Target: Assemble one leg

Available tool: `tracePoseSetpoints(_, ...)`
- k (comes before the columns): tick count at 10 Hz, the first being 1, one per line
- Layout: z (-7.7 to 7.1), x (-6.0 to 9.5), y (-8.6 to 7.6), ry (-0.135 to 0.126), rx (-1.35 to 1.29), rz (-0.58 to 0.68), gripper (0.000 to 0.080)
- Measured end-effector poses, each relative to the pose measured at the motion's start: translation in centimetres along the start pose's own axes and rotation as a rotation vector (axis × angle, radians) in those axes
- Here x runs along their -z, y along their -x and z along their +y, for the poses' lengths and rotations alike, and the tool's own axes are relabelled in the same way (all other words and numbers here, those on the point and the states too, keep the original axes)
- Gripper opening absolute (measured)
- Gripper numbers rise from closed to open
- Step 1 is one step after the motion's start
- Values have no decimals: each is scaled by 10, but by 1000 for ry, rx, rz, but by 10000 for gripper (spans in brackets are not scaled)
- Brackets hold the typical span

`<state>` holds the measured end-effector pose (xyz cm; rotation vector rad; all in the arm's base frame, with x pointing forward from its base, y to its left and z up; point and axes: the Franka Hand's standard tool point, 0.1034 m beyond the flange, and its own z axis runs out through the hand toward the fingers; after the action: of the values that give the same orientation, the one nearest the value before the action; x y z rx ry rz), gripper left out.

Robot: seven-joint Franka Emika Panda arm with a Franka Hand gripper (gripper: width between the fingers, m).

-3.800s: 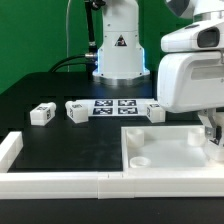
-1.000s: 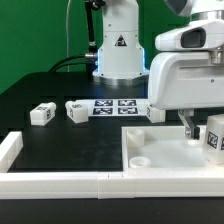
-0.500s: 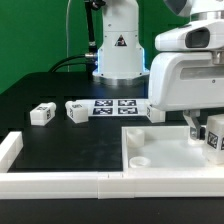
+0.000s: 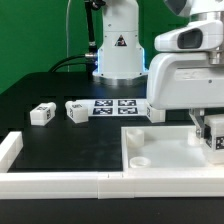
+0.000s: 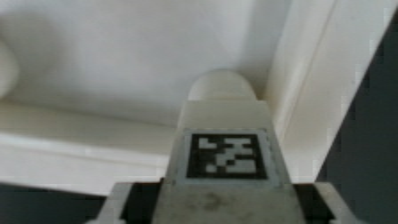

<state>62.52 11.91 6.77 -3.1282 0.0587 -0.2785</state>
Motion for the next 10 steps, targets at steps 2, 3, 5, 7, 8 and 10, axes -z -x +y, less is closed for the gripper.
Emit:
tracePoseSetpoints(2, 1, -1, 0, -1, -282, 0, 291)
tracePoseSetpoints(3, 1, -1, 1, 0, -366, 0, 291)
tracePoseSetpoints(5, -3, -2, 3, -3, -705, -6, 291)
tracePoseSetpoints(7, -5, -1, 5, 3, -936, -13, 291)
tracePoseSetpoints(8, -4, -1, 5, -1, -1042, -22, 291)
tracePoseSetpoints(10, -4, -2, 5, -14, -1210, -33, 291)
